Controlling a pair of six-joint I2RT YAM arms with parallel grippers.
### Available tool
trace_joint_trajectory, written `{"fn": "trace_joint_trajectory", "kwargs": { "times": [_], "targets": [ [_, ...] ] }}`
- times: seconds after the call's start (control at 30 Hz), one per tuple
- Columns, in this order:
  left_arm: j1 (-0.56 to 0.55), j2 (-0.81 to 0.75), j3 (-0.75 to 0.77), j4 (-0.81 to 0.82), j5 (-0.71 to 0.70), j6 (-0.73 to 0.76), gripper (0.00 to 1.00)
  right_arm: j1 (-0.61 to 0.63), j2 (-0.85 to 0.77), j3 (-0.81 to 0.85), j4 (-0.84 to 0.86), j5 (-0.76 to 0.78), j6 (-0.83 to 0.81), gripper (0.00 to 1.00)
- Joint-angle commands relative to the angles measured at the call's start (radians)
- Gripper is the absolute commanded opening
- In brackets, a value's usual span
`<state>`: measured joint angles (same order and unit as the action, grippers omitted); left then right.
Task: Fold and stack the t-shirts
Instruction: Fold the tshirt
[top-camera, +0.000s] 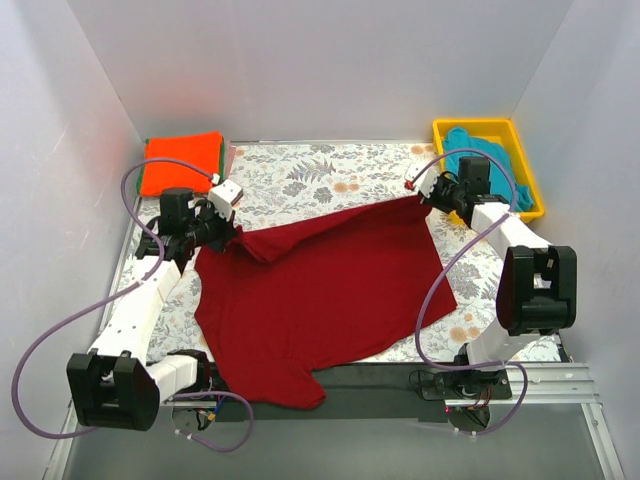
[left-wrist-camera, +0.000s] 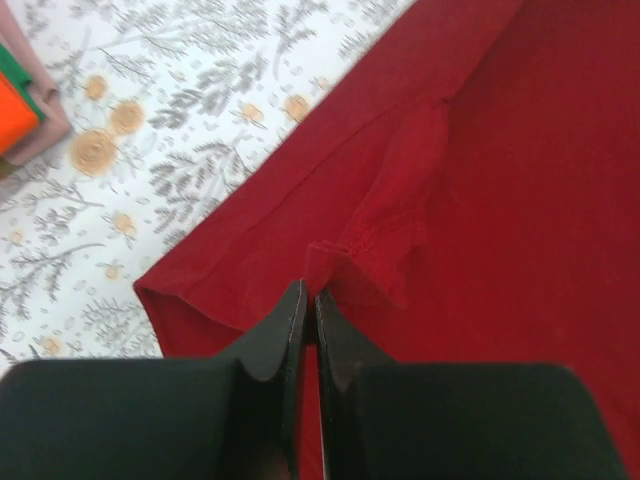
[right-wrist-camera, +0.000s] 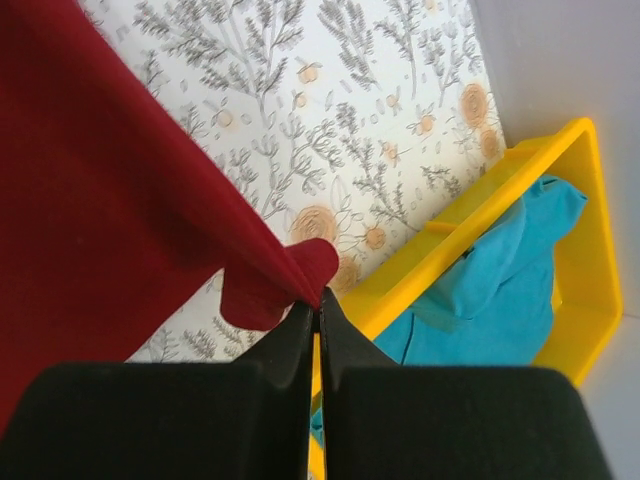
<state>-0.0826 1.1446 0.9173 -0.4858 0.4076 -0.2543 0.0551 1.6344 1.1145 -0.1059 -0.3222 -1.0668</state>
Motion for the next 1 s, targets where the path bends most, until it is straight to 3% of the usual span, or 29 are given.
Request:
{"fn": "trace_joint_trajectory", "kwargs": {
  "times": [0.0,0.17,0.6,0.97],
  "targets": [
    [-0.011,-0.066,-0.027,-0.143,0.039,0.032,0.00,-0.015,-0.056,-0.057,-0.037,-0.035,-0.097,0.01],
    [-0.014,-0.115,-0.093,-0.238,0.059,0.061,0.00,-0.015,-0.051,-0.119,-0.049,-0.032,-0.150,0.01],
    [-0.049,-0.095,-0.173,-0.257,0.056,0.089,0.00,-0.014,-0.030,-0.150,-0.089,-0.017,-0.196,0.01],
    [-0.055,-0.083,-0.110,-0.277,0.099,0.032,0.00,-0.017,0.021,-0.078,-0.089,0.028,-0.153,0.01]
  ]
}}
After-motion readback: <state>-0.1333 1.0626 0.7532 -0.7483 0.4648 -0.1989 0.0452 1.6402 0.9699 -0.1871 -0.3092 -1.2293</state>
